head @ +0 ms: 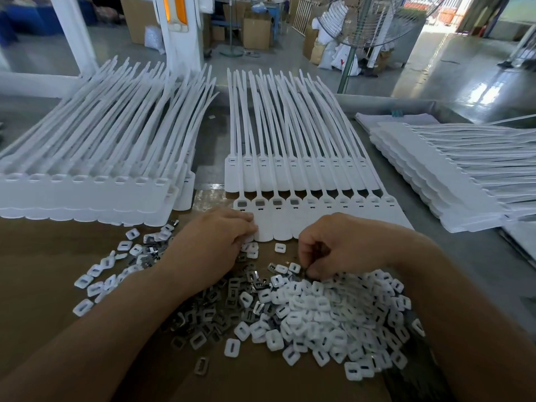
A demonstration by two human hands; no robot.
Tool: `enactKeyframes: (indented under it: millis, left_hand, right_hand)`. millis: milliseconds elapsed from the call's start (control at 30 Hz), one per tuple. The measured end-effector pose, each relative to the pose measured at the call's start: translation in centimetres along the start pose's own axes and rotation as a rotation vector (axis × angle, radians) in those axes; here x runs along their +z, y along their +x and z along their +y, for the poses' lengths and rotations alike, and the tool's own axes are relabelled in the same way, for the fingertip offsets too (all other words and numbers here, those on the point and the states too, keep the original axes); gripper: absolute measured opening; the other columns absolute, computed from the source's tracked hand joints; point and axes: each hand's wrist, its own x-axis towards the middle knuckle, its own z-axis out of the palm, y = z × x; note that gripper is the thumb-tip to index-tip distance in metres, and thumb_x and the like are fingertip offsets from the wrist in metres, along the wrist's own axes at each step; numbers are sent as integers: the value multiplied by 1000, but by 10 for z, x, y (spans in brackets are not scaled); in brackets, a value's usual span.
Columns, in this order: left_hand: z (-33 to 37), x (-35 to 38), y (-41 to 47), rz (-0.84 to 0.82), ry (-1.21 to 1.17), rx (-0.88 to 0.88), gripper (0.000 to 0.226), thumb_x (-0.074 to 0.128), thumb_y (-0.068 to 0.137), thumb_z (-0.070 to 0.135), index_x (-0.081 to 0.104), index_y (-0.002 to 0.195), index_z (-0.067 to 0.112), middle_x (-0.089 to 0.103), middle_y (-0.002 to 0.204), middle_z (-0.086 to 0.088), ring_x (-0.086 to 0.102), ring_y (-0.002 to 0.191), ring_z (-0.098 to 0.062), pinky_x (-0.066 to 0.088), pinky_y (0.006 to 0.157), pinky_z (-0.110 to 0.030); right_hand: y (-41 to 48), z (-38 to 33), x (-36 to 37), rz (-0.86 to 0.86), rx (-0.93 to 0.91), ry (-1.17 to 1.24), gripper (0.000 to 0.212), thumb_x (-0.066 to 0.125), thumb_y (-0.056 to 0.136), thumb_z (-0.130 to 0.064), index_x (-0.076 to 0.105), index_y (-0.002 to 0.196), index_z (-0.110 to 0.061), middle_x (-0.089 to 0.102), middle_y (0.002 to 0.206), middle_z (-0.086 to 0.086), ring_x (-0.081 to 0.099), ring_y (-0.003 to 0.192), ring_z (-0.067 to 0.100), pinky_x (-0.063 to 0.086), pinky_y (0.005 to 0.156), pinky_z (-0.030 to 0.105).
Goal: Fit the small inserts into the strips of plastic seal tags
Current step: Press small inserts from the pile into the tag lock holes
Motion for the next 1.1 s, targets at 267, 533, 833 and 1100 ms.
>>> enactKeyframes:
  millis: [267, 533, 833, 1100]
  left_hand:
    - [0, 1, 2, 6, 4, 2, 28, 46, 93, 25, 61, 116, 26, 52, 130, 10, 44, 120, -8, 20, 93, -12]
    - [-1, 1, -1, 5, 5, 4, 28, 46, 93, 25, 62, 116, 25, 53, 130, 10, 44, 120, -8, 20, 91, -12]
    - [-2, 1, 1, 0, -5, -6, 28, 46, 92, 25, 62, 116, 26, 52, 130, 11, 43, 121, -7, 19, 91, -11]
    - [-2, 0, 0, -7, -9, -5, 28, 46, 92, 25, 63, 115, 24, 54, 129, 9, 45, 120, -8, 22, 95, -14]
  right_hand:
    - [0, 4, -3, 56, -72, 202, 25, 67, 81, -7, 60, 78, -30, 65, 72, -15, 60, 66, -5, 48, 66, 15]
    - [2, 2, -2, 143, -113, 216, 16, 72, 77, -12, 68, 75, -27, 68, 70, -17, 62, 66, -5, 43, 63, 5]
    - [4, 3, -2, 230, -90, 263, 9, 68, 80, -23, 68, 73, -29, 65, 62, -17, 57, 56, -5, 43, 56, 6]
    - [9, 16, -5, 490, -16, 362, 14, 68, 81, -15, 67, 76, -28, 68, 65, -8, 63, 63, 2, 45, 58, 12]
